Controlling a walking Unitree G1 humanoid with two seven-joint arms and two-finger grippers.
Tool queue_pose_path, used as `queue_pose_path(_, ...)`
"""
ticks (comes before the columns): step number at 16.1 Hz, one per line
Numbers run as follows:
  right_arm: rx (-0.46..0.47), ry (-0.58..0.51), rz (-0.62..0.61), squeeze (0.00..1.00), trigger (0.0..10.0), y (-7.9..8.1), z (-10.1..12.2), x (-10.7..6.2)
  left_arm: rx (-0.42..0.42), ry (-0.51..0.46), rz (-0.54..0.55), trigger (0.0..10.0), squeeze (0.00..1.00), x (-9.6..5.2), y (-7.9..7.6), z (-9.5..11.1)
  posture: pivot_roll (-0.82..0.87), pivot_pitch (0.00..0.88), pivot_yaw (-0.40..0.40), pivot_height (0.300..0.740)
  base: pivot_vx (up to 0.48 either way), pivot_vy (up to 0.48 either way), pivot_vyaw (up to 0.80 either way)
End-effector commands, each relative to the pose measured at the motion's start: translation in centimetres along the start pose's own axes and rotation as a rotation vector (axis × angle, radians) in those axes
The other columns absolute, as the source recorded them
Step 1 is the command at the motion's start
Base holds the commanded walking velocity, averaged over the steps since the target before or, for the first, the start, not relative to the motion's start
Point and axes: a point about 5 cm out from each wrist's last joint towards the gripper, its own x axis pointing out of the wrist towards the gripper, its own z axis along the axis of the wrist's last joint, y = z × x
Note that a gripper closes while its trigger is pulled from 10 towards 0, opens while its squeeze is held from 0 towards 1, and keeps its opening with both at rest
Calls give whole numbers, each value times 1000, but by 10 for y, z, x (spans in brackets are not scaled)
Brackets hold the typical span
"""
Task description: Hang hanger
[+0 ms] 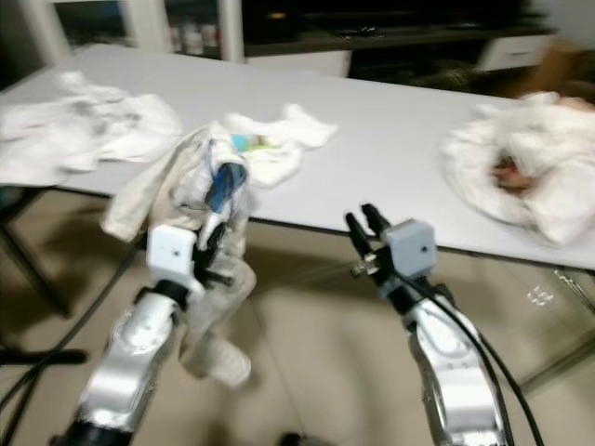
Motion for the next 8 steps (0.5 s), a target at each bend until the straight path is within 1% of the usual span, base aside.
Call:
queue_pose_path(1,-7,8,-13,0,10000,-3,-1,-2,21,-106,-47,10000,0,8,-9,22,42,2,-14,723,0,0,-800)
queue_pose_path(3,-8,10,-15,0,10000,-2,-1,-3,40,-124,-57,10000,0,9,-11,27,39,3,-15,723,0,0,-800)
queue_pose_path(4,-9,11,-15,0,10000,-3,-1,-3,64,-154,-64,10000,0,11,-13,35,36,3,-16,723,0,0,-800)
queue_pose_path(5,-11,7,-10,0,10000,-3,0,-3,92,-180,-65,10000,0,14,-13,44,37,3,-17,723,0,0,0)
queue_pose_path(6,-13,5,-7,0,10000,-2,0,-3,101,-187,-64,10000,0,15,-13,47,37,2,-17,723,0,0,0)
queue_pose_path(8,-5,-9,14,0,10000,2,2,-3,102,-199,-60,10000,0,18,-12,55,38,1,-17,723,0,0,0)
